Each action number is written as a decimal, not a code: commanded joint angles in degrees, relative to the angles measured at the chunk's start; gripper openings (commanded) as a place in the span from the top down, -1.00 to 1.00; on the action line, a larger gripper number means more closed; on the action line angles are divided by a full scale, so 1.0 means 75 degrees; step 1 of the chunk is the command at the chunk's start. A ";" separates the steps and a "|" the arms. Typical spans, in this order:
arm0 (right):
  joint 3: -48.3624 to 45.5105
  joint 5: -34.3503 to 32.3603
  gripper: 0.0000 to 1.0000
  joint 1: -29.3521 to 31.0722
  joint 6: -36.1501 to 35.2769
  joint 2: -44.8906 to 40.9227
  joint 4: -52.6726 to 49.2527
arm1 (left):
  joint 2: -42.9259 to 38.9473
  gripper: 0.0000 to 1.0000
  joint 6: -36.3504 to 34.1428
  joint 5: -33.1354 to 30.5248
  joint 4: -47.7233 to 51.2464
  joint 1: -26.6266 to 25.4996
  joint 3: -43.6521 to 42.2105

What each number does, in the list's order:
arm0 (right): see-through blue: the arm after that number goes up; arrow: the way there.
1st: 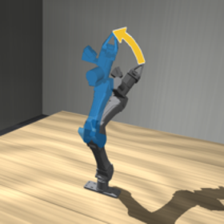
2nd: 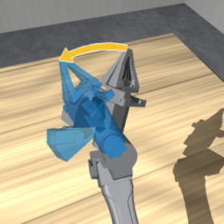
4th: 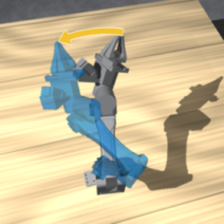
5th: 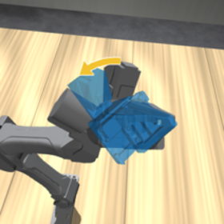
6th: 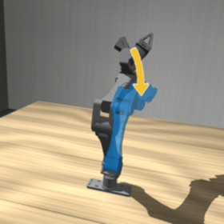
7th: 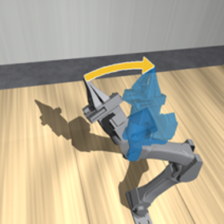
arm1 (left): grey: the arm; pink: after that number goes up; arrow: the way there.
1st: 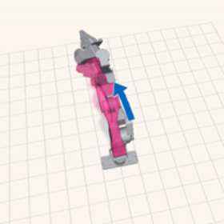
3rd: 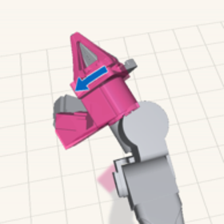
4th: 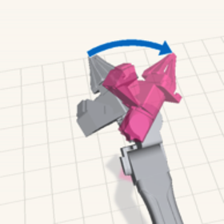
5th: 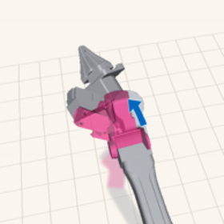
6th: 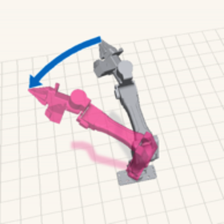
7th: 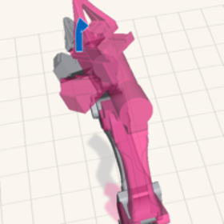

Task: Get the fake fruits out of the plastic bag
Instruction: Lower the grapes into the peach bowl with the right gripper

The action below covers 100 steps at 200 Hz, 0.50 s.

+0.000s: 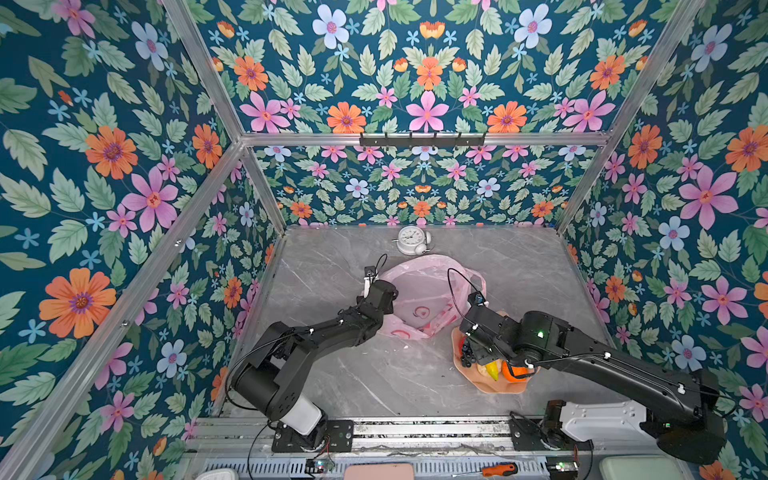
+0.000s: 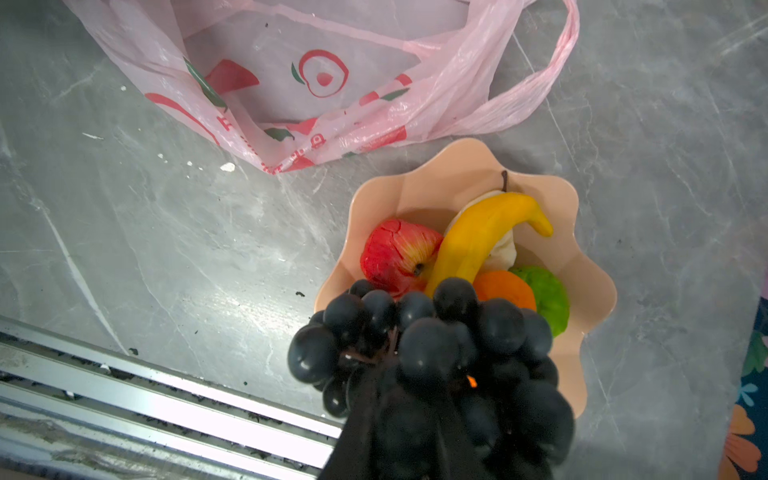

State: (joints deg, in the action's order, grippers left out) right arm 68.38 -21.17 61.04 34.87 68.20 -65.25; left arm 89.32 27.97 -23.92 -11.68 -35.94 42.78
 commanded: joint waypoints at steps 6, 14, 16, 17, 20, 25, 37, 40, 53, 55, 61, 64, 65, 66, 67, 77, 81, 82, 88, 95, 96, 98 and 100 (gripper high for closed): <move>-0.0024 -0.0057 0.60 0.0082 0.0524 -0.0021 -0.0298 | 0.0038 0.80 -0.0061 -0.0016 0.0058 0.0016 0.0055; -0.0009 -0.0098 0.60 0.0140 0.0656 0.0031 -0.0376 | 0.0043 0.80 -0.0061 -0.0019 0.0058 0.0016 0.0050; 0.0006 -0.0111 0.60 0.0151 0.0693 0.0049 -0.0410 | 0.0035 0.80 -0.0061 -0.0015 0.0058 0.0015 0.0058; 0.0009 -0.0121 0.60 0.0161 0.0717 0.0054 -0.0425 | 0.0034 0.80 -0.0061 -0.0018 0.0058 0.0013 0.0054; 0.0020 -0.0144 0.60 0.0184 0.0788 0.0067 -0.0444 | 0.0037 0.80 -0.0061 -0.0011 0.0058 0.0013 0.0053; 0.0048 -0.0190 0.60 0.0225 0.0894 0.0125 -0.0535 | 0.0030 0.80 -0.0067 -0.0016 0.0058 0.0017 0.0050; 0.0152 -0.0321 0.60 0.0320 0.1257 0.0274 -0.0825 | 0.0032 0.80 -0.0061 -0.0011 0.0064 0.0013 0.0051; 0.0162 -0.0348 0.60 0.0349 0.1347 0.0326 -0.0888 | 0.0028 0.80 -0.0061 -0.0010 0.0064 0.0012 0.0051; 0.0199 -0.0402 0.60 0.0470 0.1685 0.0438 -0.1039 | 0.0021 0.80 -0.0055 -0.0010 0.0069 0.0012 0.0054; 0.0199 -0.0409 0.60 0.0480 0.1759 0.0455 -0.1067 | 0.0024 0.80 -0.0051 -0.0001 0.0069 0.0017 0.0050; 0.0190 -0.0406 0.60 0.0513 0.1948 0.0490 -0.1111 | 0.0022 0.80 -0.0049 0.0001 0.0069 0.0014 0.0057; 0.0175 -0.0411 0.60 0.0515 0.2023 0.0502 -0.1119 | 0.0021 0.79 -0.0049 0.0012 0.0069 0.0020 0.0055; 0.0163 -0.0406 0.60 0.0519 0.2044 0.0503 -0.1125 | 0.0015 0.79 -0.0049 0.0013 0.0069 0.0016 0.0058; 0.0158 -0.0403 0.60 0.0526 0.2066 0.0509 -0.1128 | 0.0012 0.79 -0.0049 0.0013 0.0069 0.0014 0.0059; 0.0161 -0.0402 0.60 0.0530 0.2089 0.0512 -0.1130 | 0.0016 0.79 -0.0049 0.0008 0.0069 0.0018 0.0054; 0.0098 -0.0388 0.60 0.0545 0.2329 0.0514 -0.1157 | 0.0017 0.79 -0.0049 0.0016 0.0069 0.0021 0.0050; 0.0066 -0.0378 0.60 0.0545 0.2412 0.0488 -0.1172 | 0.0003 0.80 -0.0052 0.0034 0.0069 0.0012 0.0050; 0.0056 -0.0377 0.60 0.0546 0.2426 0.0490 -0.1169 | 0.0006 0.80 -0.0051 0.0036 0.0069 0.0012 0.0050; 0.0014 -0.0349 0.60 0.0546 0.2564 0.0447 -0.1145 | 0.0001 0.79 -0.0049 0.0041 0.0069 0.0017 0.0055; -0.0054 -0.0314 0.60 0.0545 0.2670 0.0408 -0.1107 | -0.0007 0.79 -0.0049 0.0059 0.0069 0.0011 0.0056; -0.0062 -0.0304 0.60 0.0545 0.2690 0.0403 -0.1102 | -0.0005 0.79 -0.0049 0.0054 0.0069 0.0011 0.0053; -0.0068 -0.0291 0.60 0.0551 0.2734 0.0388 -0.1089 | -0.0003 0.79 -0.0040 0.0059 0.0069 0.0011 0.0056; -0.0085 -0.0279 0.60 0.0550 0.2774 0.0378 -0.1068 | -0.0003 0.79 -0.0038 0.0060 0.0069 0.0011 0.0057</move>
State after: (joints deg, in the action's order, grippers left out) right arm 68.53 -22.55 65.04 49.47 71.75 -71.50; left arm 89.43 27.97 -23.83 -11.66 -35.92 42.78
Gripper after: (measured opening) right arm 0.202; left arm 0.102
